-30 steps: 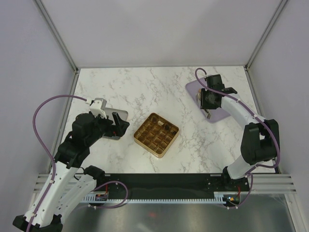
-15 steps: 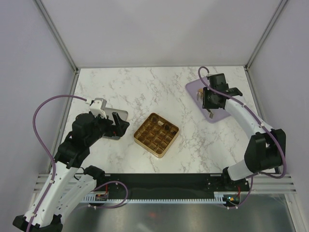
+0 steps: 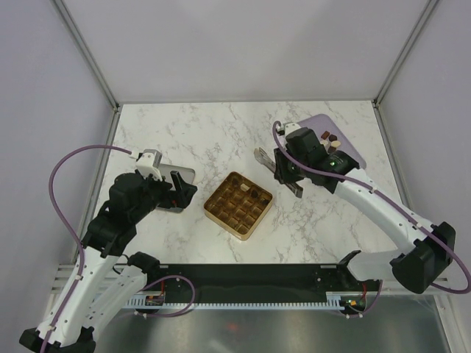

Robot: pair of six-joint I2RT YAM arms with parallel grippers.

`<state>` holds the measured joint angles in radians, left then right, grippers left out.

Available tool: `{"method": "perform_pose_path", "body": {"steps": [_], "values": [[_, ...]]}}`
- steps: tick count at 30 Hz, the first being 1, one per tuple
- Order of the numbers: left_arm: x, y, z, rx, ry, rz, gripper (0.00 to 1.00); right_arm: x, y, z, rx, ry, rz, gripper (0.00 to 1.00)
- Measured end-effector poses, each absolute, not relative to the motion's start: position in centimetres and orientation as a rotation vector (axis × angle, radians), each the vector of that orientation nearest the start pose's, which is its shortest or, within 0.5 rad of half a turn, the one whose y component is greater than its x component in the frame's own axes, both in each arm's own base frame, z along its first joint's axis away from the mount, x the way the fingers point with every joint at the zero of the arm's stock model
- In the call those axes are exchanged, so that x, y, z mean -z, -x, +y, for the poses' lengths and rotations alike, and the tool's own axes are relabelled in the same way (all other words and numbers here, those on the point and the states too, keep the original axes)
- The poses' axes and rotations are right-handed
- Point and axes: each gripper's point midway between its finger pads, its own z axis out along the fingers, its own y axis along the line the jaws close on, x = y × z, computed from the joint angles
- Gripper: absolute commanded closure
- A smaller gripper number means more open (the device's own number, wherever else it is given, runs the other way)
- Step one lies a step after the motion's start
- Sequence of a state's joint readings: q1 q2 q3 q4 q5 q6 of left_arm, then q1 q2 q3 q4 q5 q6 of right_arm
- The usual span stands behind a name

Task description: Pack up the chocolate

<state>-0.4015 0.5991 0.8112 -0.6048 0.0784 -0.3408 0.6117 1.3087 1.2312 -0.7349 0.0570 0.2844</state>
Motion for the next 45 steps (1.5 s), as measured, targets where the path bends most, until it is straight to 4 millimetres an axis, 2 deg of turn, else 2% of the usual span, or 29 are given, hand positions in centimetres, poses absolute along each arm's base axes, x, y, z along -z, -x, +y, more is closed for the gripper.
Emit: {"method": "perform_pose_path", "body": {"steps": [7, 12, 19, 31, 40, 45], "values": [[-24.1, -21.3, -12.0, 0.555, -0.110, 2.002, 0.00, -20.0, -22.7, 25.9, -0.471, 0.587, 2.365, 0.67], [-24.2, -21.4, -11.7, 0.543, -0.101, 1.997, 0.00, -18.5, -20.8, 28.0, -0.470, 0.672, 2.391, 0.66], [-24.2, -21.4, -11.7, 0.540, -0.098, 1.995, 0.00, -16.5, -20.5, 28.9, -0.418, 0.694, 2.430, 0.63], [-24.2, -21.4, -11.7, 0.539, -0.099, 1.996, 0.00, -16.0, -20.7, 29.1, -0.391, 0.689, 2.433, 0.53], [-24.2, -21.4, -11.7, 0.539, -0.099, 1.996, 0.00, -16.3, -20.9, 29.1, -0.376, 0.678, 2.421, 0.54], [-24.2, -21.4, -11.7, 0.540, -0.098, 1.996, 0.00, -18.5, -22.4, 29.0, -0.357, 0.625, 2.368, 0.54]]}}
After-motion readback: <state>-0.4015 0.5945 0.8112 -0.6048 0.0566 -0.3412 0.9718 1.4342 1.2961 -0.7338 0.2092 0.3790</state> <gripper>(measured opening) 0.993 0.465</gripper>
